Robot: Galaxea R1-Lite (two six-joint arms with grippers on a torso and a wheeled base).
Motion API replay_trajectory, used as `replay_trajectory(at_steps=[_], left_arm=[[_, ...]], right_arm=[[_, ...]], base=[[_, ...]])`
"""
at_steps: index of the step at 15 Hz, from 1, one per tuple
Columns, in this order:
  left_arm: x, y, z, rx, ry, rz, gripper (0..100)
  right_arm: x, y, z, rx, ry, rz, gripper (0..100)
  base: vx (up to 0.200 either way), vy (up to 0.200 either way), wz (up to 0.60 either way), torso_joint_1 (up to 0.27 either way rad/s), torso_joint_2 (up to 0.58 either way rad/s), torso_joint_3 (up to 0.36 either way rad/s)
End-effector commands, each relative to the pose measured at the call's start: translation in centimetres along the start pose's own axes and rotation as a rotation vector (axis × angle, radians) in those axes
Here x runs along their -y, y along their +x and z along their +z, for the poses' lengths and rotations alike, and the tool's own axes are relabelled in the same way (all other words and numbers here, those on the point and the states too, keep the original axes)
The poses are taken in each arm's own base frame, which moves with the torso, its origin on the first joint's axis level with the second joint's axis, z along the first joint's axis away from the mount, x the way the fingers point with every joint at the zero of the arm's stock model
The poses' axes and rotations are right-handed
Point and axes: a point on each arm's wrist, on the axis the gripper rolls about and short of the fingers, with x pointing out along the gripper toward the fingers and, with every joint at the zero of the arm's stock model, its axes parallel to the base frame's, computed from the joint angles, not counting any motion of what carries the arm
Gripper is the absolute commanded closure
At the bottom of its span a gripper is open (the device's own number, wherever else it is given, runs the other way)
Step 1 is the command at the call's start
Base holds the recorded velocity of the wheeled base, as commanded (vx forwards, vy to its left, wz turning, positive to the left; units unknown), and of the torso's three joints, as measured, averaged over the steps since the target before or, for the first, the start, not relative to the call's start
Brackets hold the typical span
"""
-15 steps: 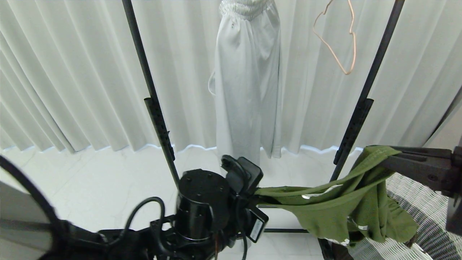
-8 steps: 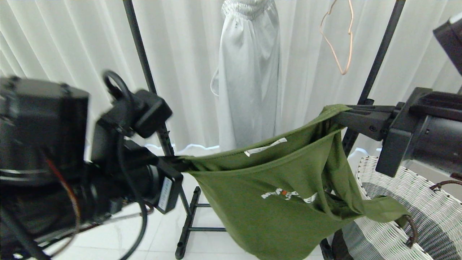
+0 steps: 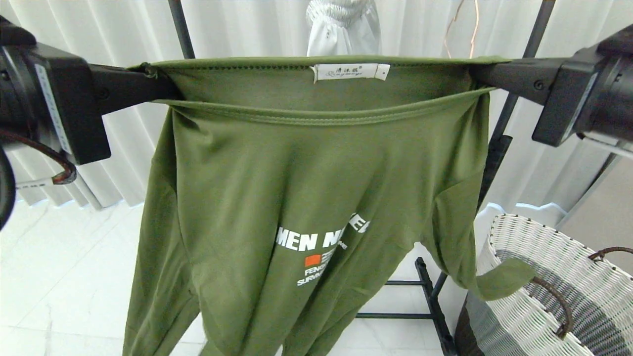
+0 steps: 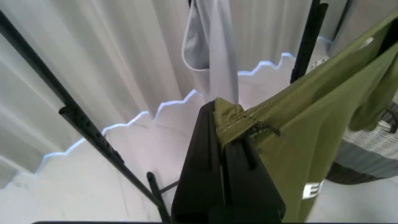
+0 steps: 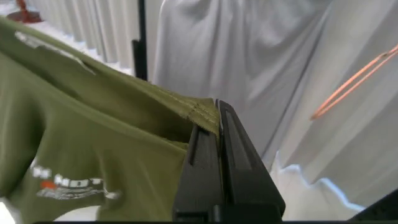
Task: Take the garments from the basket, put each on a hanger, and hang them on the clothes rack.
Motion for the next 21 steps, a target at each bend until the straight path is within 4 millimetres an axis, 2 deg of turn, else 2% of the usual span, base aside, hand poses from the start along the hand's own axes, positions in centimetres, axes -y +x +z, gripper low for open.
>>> replay_trajectory(at_steps=[1,3,6,9,12,13,15,17,21], left_arm=[[0.5,-0.4,-0.4,-0.006,0.007,-0.007,100],[0.7,-0.5,0.4,0.019,0.004,-0.008,100],[0.8,-0.3,2.2,0.072,-0.011,-0.014,100],[1.6,-0.3,3.6,0.116,-0.016,-0.063,100],[2.0,1.6,5.7,0.151,-0.005,-0.054,100],[2.1,2.1,6.1,0.156,-0.008,-0.045,100],[2.6,4.2,7.2,0.154,-0.018,0.019,100],[2.9,5.2,7.3,0.141,-0.017,0.044,100],[2.9,5.1,7.0,0.129,-0.013,0.045,100]], right_arm=[[0.4,-0.4,1.6,0.051,-0.021,-0.017,100],[0.5,-0.4,2.5,0.068,-0.045,-0.02,100],[0.8,-1.3,3.6,0.058,-0.062,-0.02,100],[1.5,-4.1,5.1,0.028,-0.07,0.001,100],[1.1,-7.8,5.7,-0.039,-0.079,0.113,100],[0.9,-8.2,5.6,-0.052,-0.082,0.14,100],[0.1,-9.9,5.0,-0.107,-0.092,0.257,100],[-0.5,-10.2,5.0,-0.115,-0.074,0.315,100],[-1.1,-10.3,4.9,-0.118,-0.058,0.37,100]], base=[[0.0,0.0,0.0,0.0,0.0,0.0],[0.0,0.0,0.0,0.0,0.0,0.0],[0.0,0.0,0.0,0.0,0.0,0.0],[0.0,0.0,0.0,0.0,0.0,0.0],[0.0,0.0,0.0,0.0,0.0,0.0],[0.0,0.0,0.0,0.0,0.0,0.0],[0.0,0.0,0.0,0.0,0.0,0.0],[0.0,0.0,0.0,0.0,0.0,0.0],[0.0,0.0,0.0,0.0,0.0,0.0]])
